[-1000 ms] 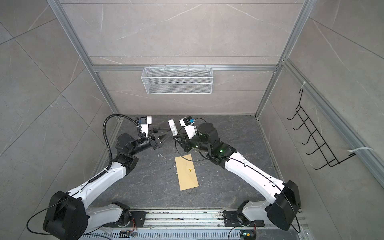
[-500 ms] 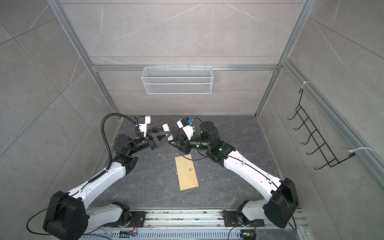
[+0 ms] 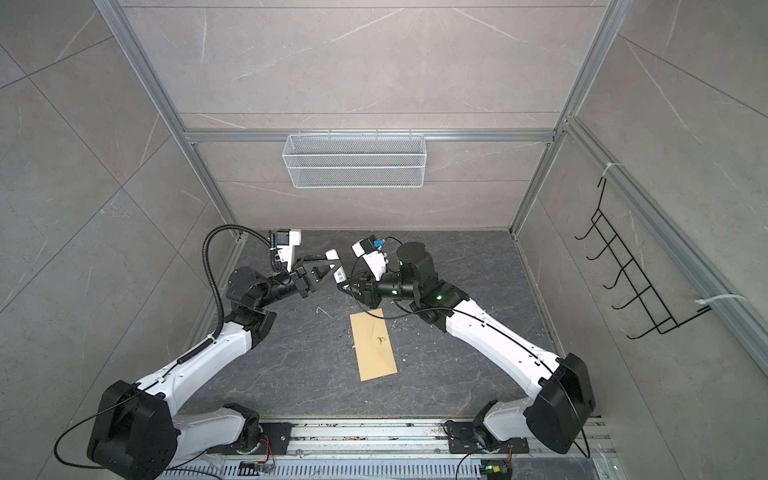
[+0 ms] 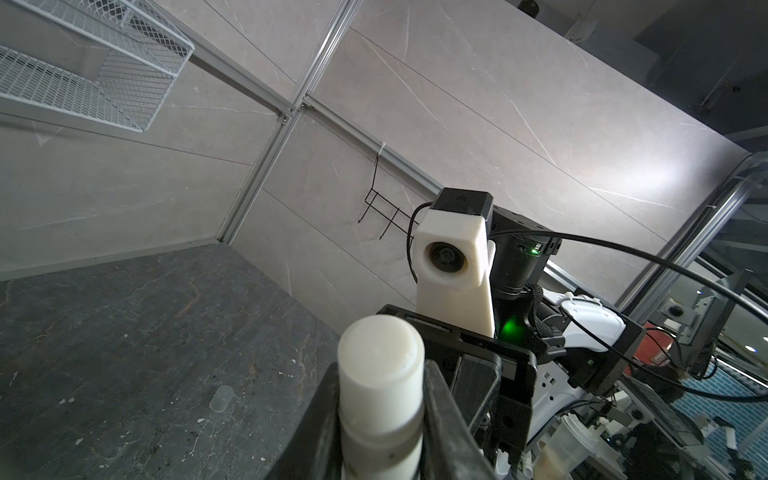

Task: Place the letter into the envelope and seal it
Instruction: 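Hold the white glue stick with both grippers above the envelope, then open the right gripper and draw it back while the left holds the stick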

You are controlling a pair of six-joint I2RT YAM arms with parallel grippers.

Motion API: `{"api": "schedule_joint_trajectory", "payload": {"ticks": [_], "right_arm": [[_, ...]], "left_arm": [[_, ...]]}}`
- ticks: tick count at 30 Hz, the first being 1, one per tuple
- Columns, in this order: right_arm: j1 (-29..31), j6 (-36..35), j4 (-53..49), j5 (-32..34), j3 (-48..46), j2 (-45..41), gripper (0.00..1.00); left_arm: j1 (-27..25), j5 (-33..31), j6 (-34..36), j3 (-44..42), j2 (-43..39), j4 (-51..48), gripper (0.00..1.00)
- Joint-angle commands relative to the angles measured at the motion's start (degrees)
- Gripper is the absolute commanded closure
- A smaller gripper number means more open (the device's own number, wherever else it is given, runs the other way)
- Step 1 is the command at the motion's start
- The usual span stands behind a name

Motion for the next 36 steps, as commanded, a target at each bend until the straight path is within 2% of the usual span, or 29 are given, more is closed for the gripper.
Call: {"api": "schedule_joint_trajectory", "payload": {"ticks": [1, 5, 11, 18, 21, 24, 27, 32, 36], "right_arm": [[0.03, -0.79, -2.18, 5.55, 2.83, 0.18, 1.0], [0.99, -1.69, -4.38, 14.98, 3.57, -0.23, 1.0], [9.42, -9.71, -8.71, 42.02, 6.68, 0.83, 1.0], [19.82, -16.36, -7.6, 74.07, 11.61, 7.2, 1.0], [23.59, -21.65, -5.65, 85.29, 14.46, 11.56, 1.0], [26.94, -29.28, -0.86, 93.76, 16.71, 16.15, 1.0], [28.19, -33.16, 1.11, 94.96, 17.83, 18.6, 1.0], [27.38, -26.54, -1.46, 85.85, 14.77, 14.65, 0.99], [23.81, -19.35, -7.28, 73.72, 12.64, 9.97, 0.81]], "left_arm": [[0.31, -3.76, 6.17, 1.79, -2.35, -5.57, 1.0], [0.14, -11.41, 8.6, 1.52, -3.7, -13.56, 1.0], [-0.56, -17.42, 8.8, 0.71, -3.29, -16.62, 1.0], [-1.79, -21.87, 8.82, 0.38, -2.57, -18.69, 1.0], [-2.21, -22.63, 8.63, 0.37, -2.06, -18.89, 1.0], [-2.5, -23.26, 8.25, 0.41, -1.73, -18.86, 1.0], [-2.57, -23.84, 8.07, 0.21, -1.85, -18.89, 1.0], [-2.51, -23.68, 8.49, 0.01, -2.68, -19.12, 1.0], [-2.42, -24.0, 8.86, -0.04, -3.58, -18.91, 1.0]]}}
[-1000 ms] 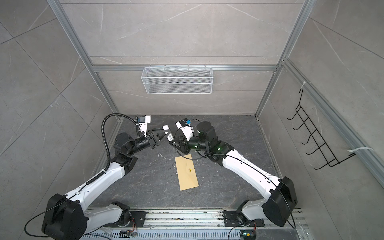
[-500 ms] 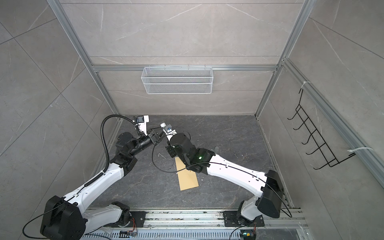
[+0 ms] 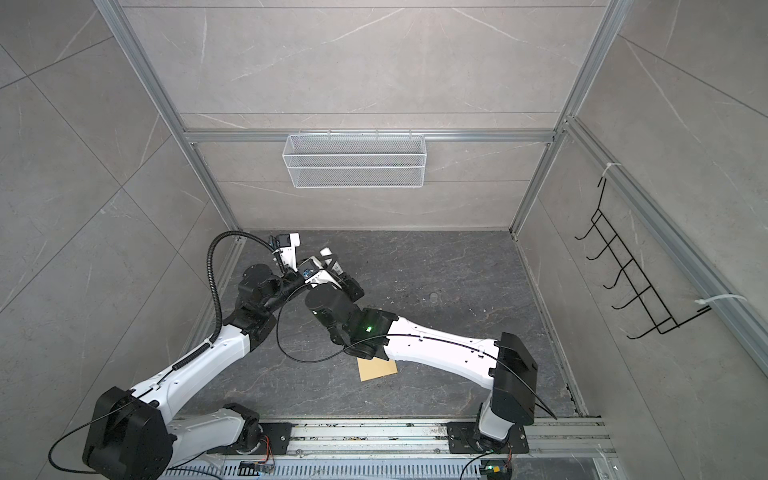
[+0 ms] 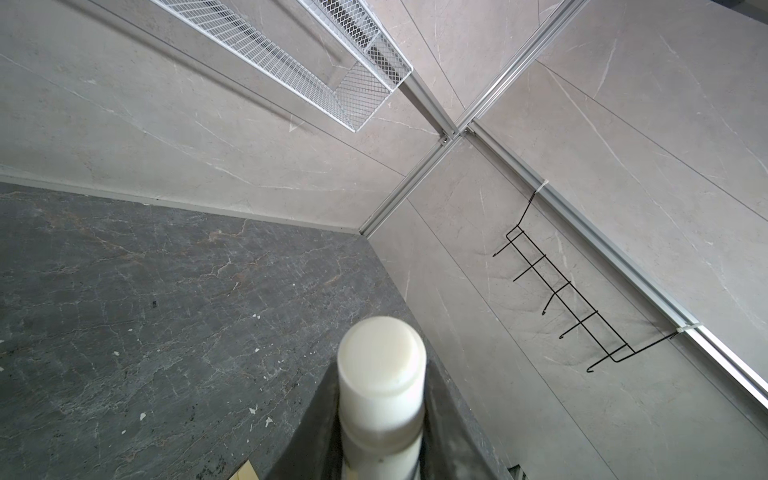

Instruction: Place the letter into the envelope and seal it

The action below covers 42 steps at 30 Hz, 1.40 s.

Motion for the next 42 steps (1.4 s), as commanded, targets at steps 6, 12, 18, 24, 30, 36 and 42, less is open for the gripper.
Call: {"api": "schedule_joint_trajectory", "payload": {"ticks": [6, 12, 18, 24, 30, 36, 42], "right_arm": [[-11.59, 13.4, -2.19, -35.73, -9.38, -13.95, 0.42], [-24.33, 23.59, 3.41, -68.56, -15.99, -18.43, 0.17], [-29.25, 34.36, 17.34, -84.09, -20.87, -15.74, 0.15], [-29.5, 37.44, 23.04, -86.95, -20.29, -12.34, 0.21], [-29.58, 38.49, 24.84, -88.12, -18.63, -9.92, 0.35], [-29.49, 39.68, 26.78, -88.14, -18.5, -9.15, 0.5], [-29.51, 40.43, 27.89, -88.44, -18.21, -8.65, 0.61]], "left_arm": [[0.1, 2.06, 0.66, 0.34, -2.2, 4.43, 1.0], [0.84, 6.22, -1.94, 0.49, -1.42, 9.62, 1.0], [1.29, 9.8, -6.02, 0.2, 0.12, 16.5, 1.0], [1.29, 11.9, -9.18, 0.25, 1.29, 20.66, 1.0], [1.29, 12.32, -10.73, 0.27, 1.66, 22.18, 1.0], [1.29, 12.61, -11.43, 0.42, 2.13, 22.69, 1.0], [1.29, 13.02, -12.06, 0.51, 2.81, 22.98, 1.0]]}}
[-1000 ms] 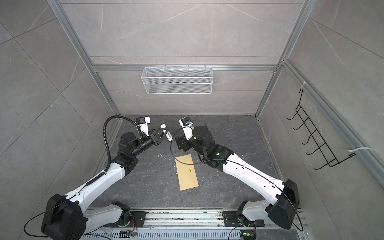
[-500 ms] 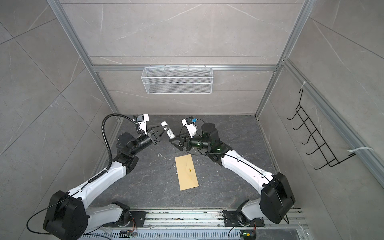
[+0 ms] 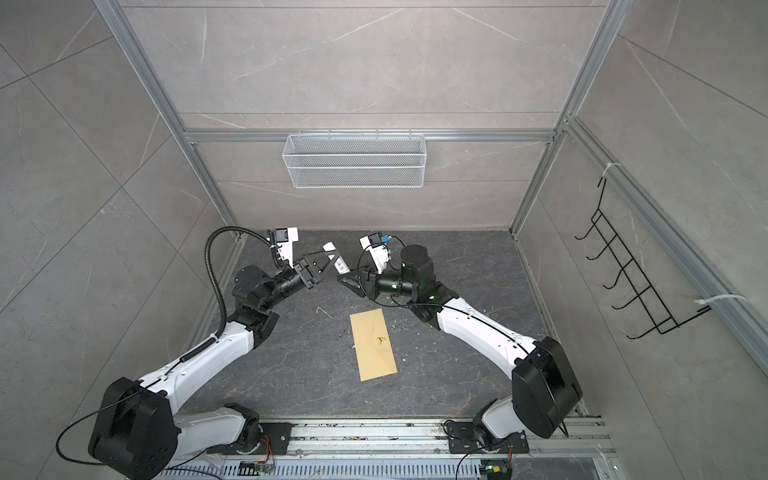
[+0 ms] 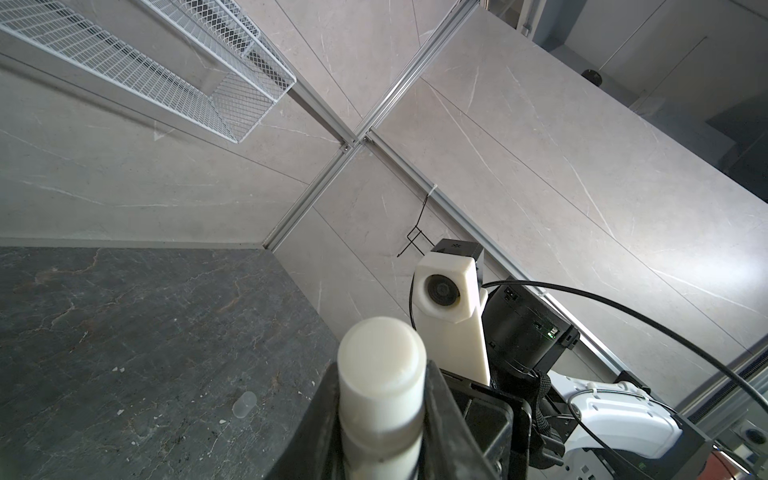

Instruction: Place the letter into the envelope and seal it

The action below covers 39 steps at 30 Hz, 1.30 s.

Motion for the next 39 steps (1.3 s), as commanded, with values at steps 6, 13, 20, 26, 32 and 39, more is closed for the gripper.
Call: {"api": "schedule_joint_trajectory", "payload": {"ticks": [6, 13, 20, 26, 32, 39], "right_arm": [[-0.1, 0.75, 2.09, -1.51, 2.36, 0.84, 0.84], [-0.15, -0.94, -1.88, 4.51, 2.48, -0.75, 0.99], [3.31, -9.85, -16.52, 26.78, 5.52, -3.85, 1.0], [14.5, -22.61, -26.99, 56.06, 12.6, -2.08, 1.0], [22.34, -30.5, -29.52, 79.77, 18.9, 3.18, 1.0], [28.53, -42.75, -24.63, 97.8, 23.84, 11.1, 1.0]], "left_arm": [[0.35, 0.88, -0.8, 0.49, 0.17, 4.55, 1.0], [0.35, 0.59, 1.17, 0.49, -0.02, 1.5, 1.0], [0.0, -2.67, 5.94, 0.58, -0.66, -6.73, 1.0], [-0.53, -3.83, 6.53, 0.66, 0.31, -8.46, 1.0], [-0.97, -4.33, 6.68, 0.68, 1.2, -8.6, 1.0], [-1.23, -5.07, 6.54, 0.66, 1.51, -8.62, 1.0]]}}
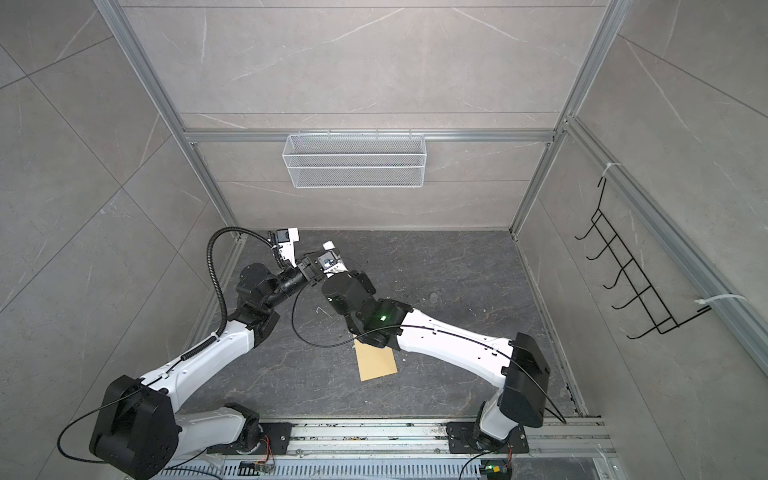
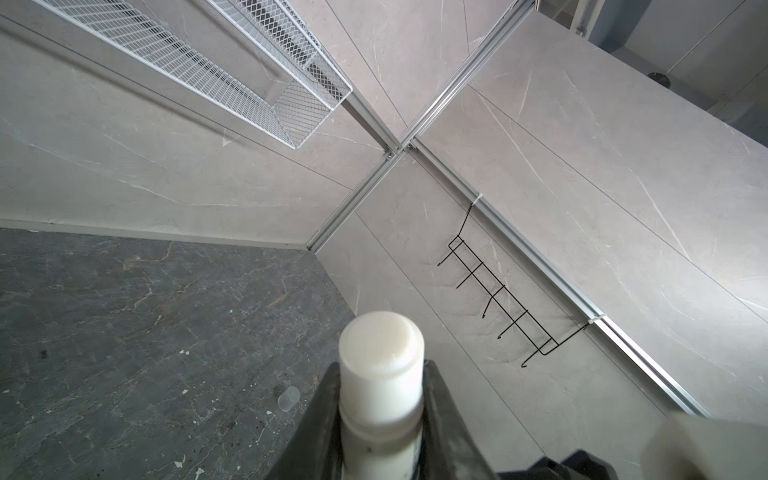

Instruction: Place the letter into the envelope and seal it

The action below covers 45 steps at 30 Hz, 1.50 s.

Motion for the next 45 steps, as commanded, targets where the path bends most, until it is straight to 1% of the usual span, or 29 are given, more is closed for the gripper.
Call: {"api": "schedule_joint_trajectory", "payload": {"ticks": [1, 2, 4, 6, 7, 9, 12, 14, 15, 16, 17, 18, 19, 20, 23, 26, 29, 35, 41, 45], "right_arm": [[2.34, -9.86, 6.98, 13.95, 4.17, 2.88, 1.0], [2.59, -10.23, 7.13, 13.92, 4.42, 3.34, 1.0], [2.61, -8.62, 6.55, 11.69, 4.03, 2.97, 1.0], [2.27, -6.88, 6.78, 7.15, 2.26, 1.14, 1.0], [1.92, -5.3, 6.3, 4.41, 0.96, -0.13, 0.98], [0.41, -2.2, 4.65, -2.67, -0.97, -2.9, 0.88], [-3.6, 2.87, 1.96, -15.59, -4.27, -7.23, 0.71], [-7.59, 5.83, 1.97, -27.95, -7.29, -10.79, 0.57], [-9.46, 6.98, 2.56, -34.26, -8.82, -12.37, 0.48], [-11.76, 8.53, 3.35, -41.28, -10.32, -13.77, 0.38], [-13.97, 10.11, 4.19, -46.99, -11.68, -15.06, 0.31], [-15.6, 11.3, 4.97, -51.86, -12.76, -15.96, 0.29], [-17.34, 12.62, 5.93, -57.17, -13.72, -16.61, 0.25], [-18.65, 13.79, 6.67, -60.95, -14.42, -17.01, 0.24], [-21.14, 17.16, 10.5, -69.6, -16.9, -17.38, 0.24], [-22.86, 20.91, 15.52, -74.06, -19.19, -17.25, 0.25], [-24.14, 23.25, 18.65, -76.2, -20.22, -17.1, 0.26], [-26.15, 24.75, 19.64, -75.92, -20.64, -18.2, 0.25], [-27.41, 22.92, 13.24, -71.68, -19.34, -20.8, 0.24], [-27.37, 19.35, 5.34, -70.67, -15.98, -21.07, 0.22]], "left_arm": [[-0.91, 0.72, 1.86, 0.4, 1.0, -2.61, 1.0], [-0.91, 0.72, 1.85, 0.38, 1.05, -2.6, 1.0], [-0.91, 0.71, 1.72, 0.28, 0.93, -2.39, 1.0], [-0.91, 0.8, 1.72, 0.16, 0.71, -2.03, 1.0], [-0.91, 0.76, 1.59, 0.0, 0.51, -1.81, 1.0], [-0.91, 0.68, 2.08, -0.04, 0.13, -1.68, 1.0], [-0.83, 1.27, 2.38, 0.06, -0.44, -0.59, 1.0], [-0.82, 2.32, 2.93, 0.14, -0.77, 0.67, 1.0], [-0.74, 2.97, 3.43, 0.15, -1.03, 1.25, 1.0], [-0.73, 3.85, 3.88, 0.06, -1.17, 2.2, 1.0], [-0.73, 4.98, 4.29, -0.03, -1.21, 3.31, 1.0], [-0.73, 5.79, 4.56, -0.11, -1.42, 4.19, 1.0], [-0.73, 6.56, 4.88, -0.35, -1.61, 5.36, 1.0], [-0.69, 6.95, 4.88, -0.62, -1.81, 6.6, 1.0], [-0.73, 8.03, 5.08, -1.05, -2.18, 9.23, 1.0], [-0.73, 9.06, 4.98, -0.75, -2.27, 9.98, 1.0], [-0.73, 9.53, 4.92, -0.66, -2.36, 10.05, 1.0], [-0.73, 9.81, 5.63, -0.48, -2.71, 8.76, 1.0], [-0.73, 10.7, 9.87, 0.24, -3.48, 3.77, 1.0], [-0.82, 11.94, 17.18, 1.94, -4.44, -4.2, 1.0]]}}
